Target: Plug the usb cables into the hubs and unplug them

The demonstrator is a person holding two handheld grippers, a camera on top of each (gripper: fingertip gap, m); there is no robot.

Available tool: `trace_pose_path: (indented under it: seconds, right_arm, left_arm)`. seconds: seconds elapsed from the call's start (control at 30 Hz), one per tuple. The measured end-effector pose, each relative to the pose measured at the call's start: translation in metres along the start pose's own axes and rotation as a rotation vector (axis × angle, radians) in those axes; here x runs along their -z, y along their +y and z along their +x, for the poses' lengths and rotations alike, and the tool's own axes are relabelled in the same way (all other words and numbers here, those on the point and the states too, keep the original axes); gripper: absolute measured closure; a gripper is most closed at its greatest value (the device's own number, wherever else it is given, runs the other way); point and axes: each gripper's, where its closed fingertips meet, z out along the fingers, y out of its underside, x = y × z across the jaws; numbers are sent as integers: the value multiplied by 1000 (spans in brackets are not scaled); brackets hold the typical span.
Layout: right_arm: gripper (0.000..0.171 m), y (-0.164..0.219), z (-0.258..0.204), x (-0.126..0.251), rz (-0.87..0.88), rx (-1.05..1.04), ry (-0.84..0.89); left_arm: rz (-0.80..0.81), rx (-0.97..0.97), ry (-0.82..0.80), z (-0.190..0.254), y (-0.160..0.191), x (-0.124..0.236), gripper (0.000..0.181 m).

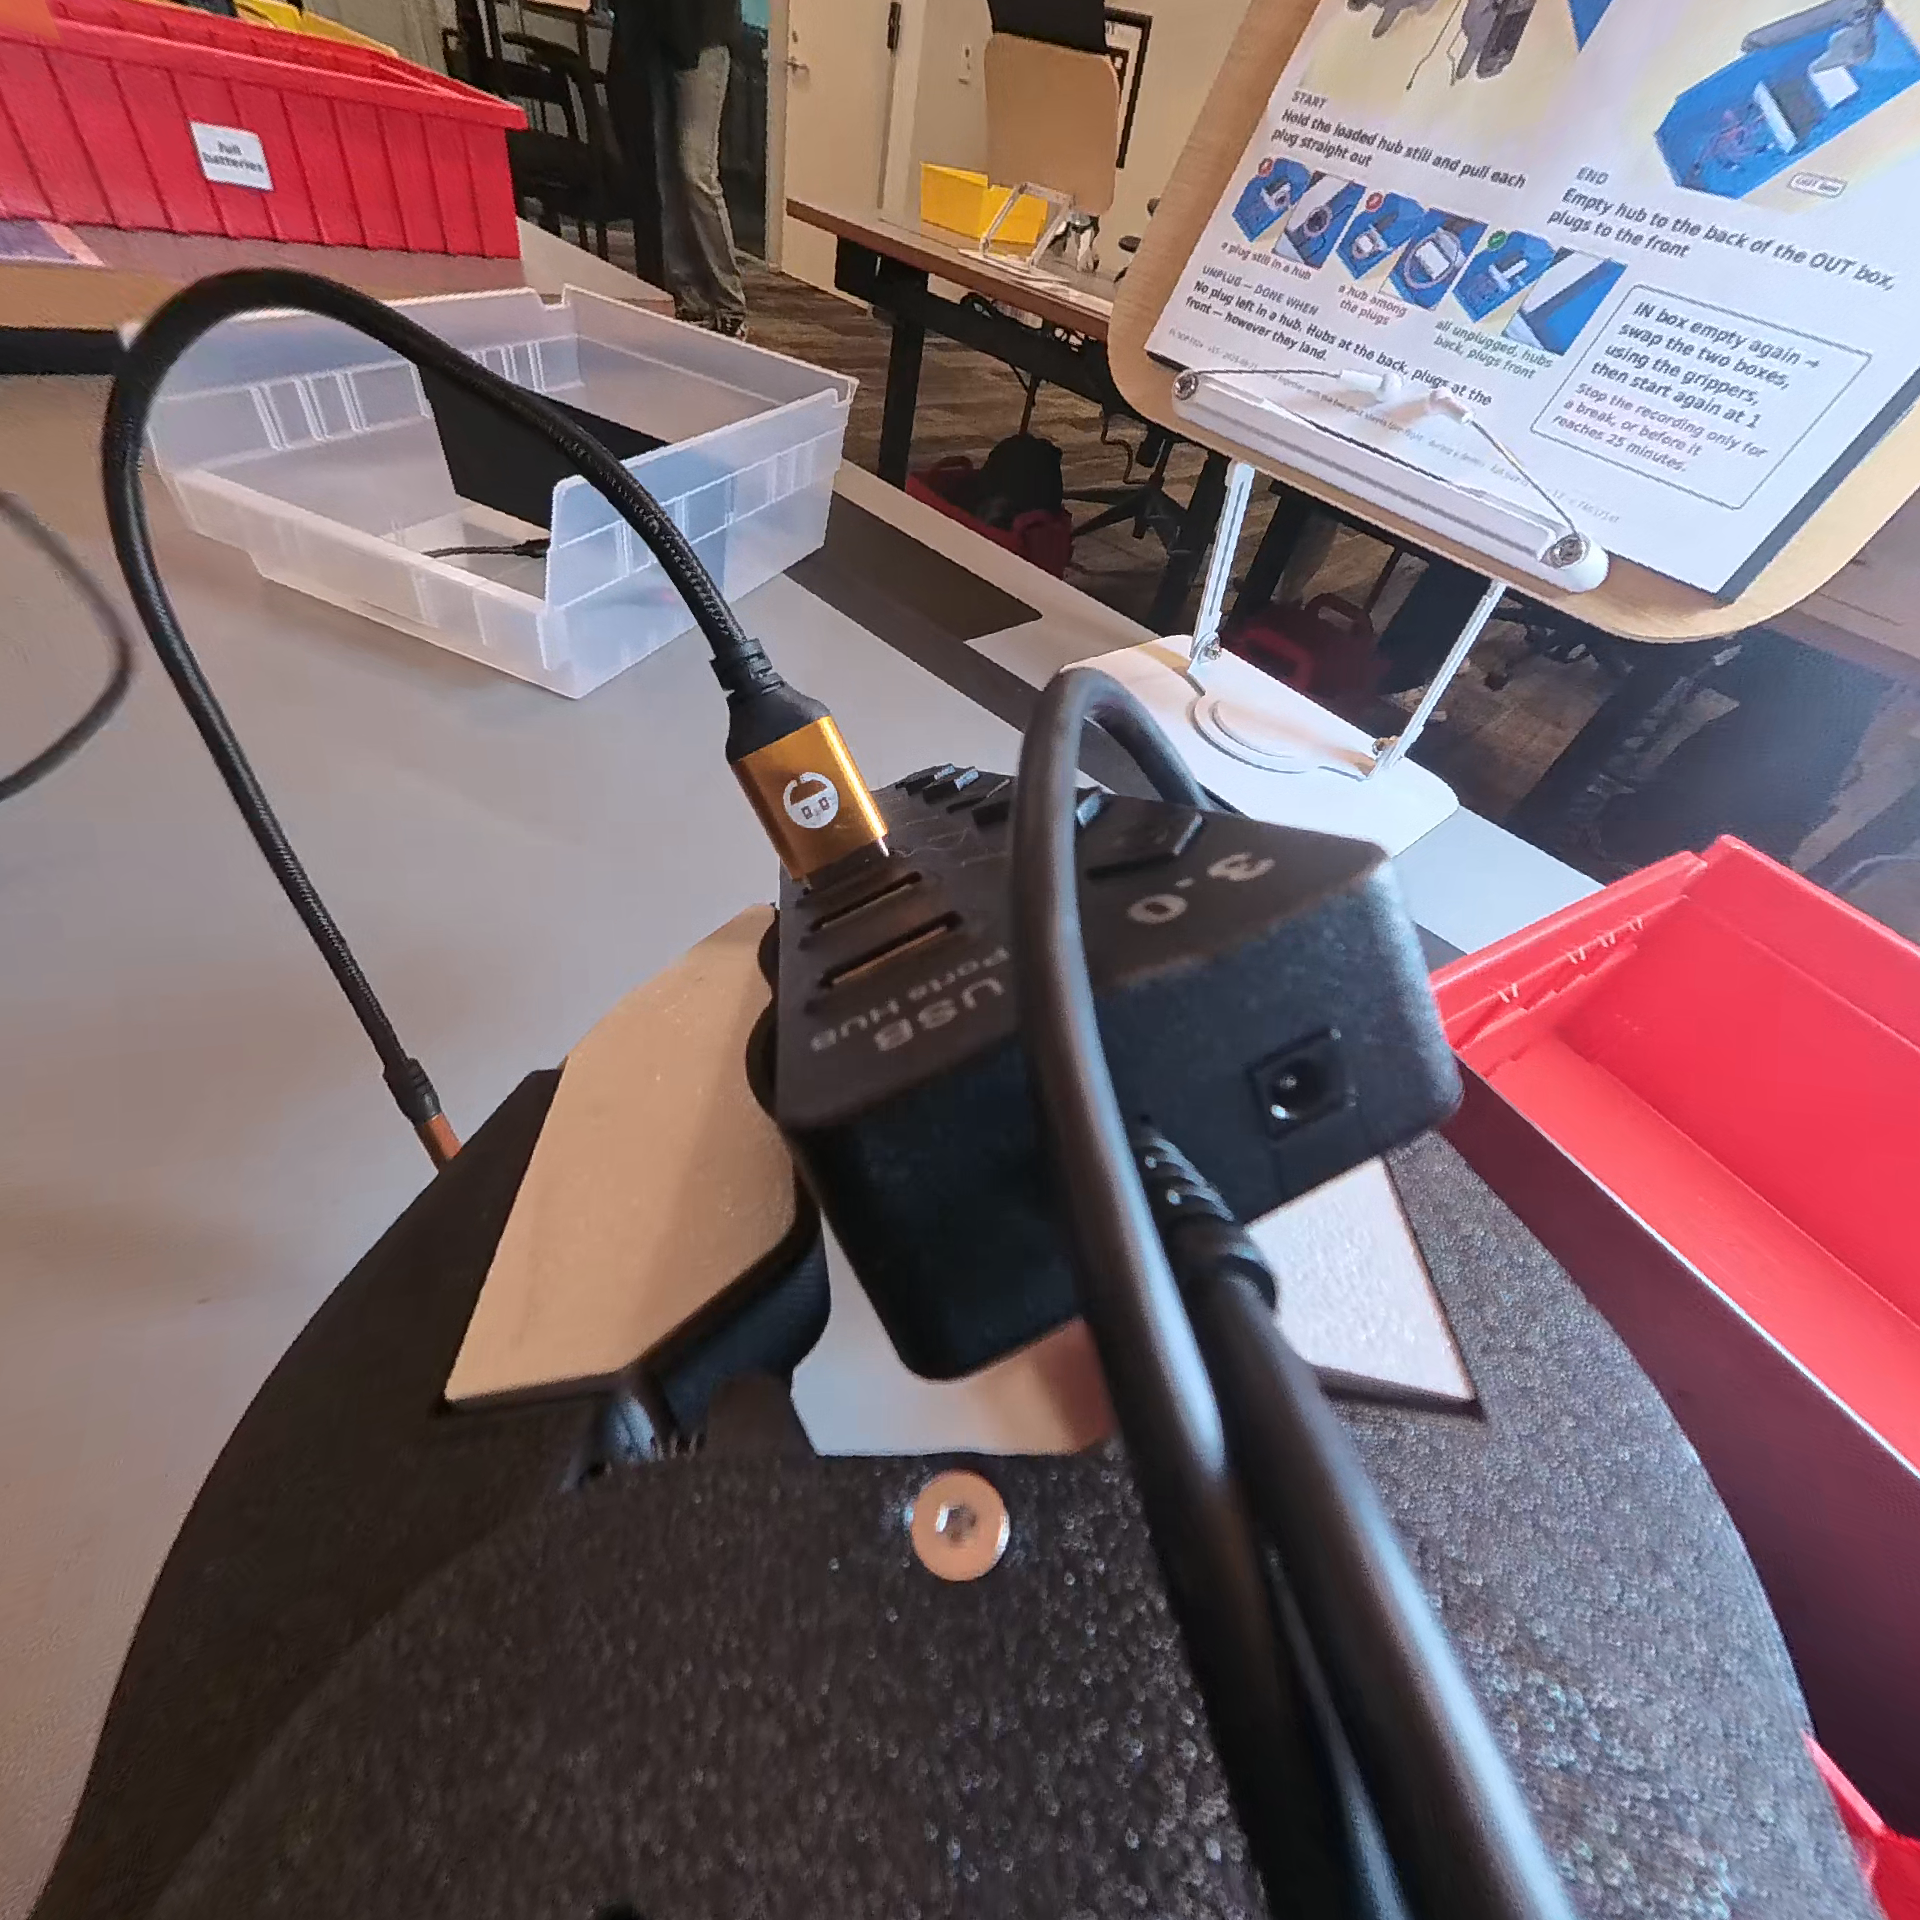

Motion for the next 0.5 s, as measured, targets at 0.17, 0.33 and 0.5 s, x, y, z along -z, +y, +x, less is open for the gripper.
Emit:
trace_pose_path:
  seconds: [0.17,0.33,0.5]
  right_arm:
    - [111,1,3,2,2,0,9]
    - [111,0,5,3,6,9,12]
    - [115,0,7,3,10,-4,8]
  left_arm:
    - [281,-20,-92,-26,-51,-7,177]
    - [226,-100,149,19,-7,-3,174]
    - [-136,95,530,71,64,32,147]
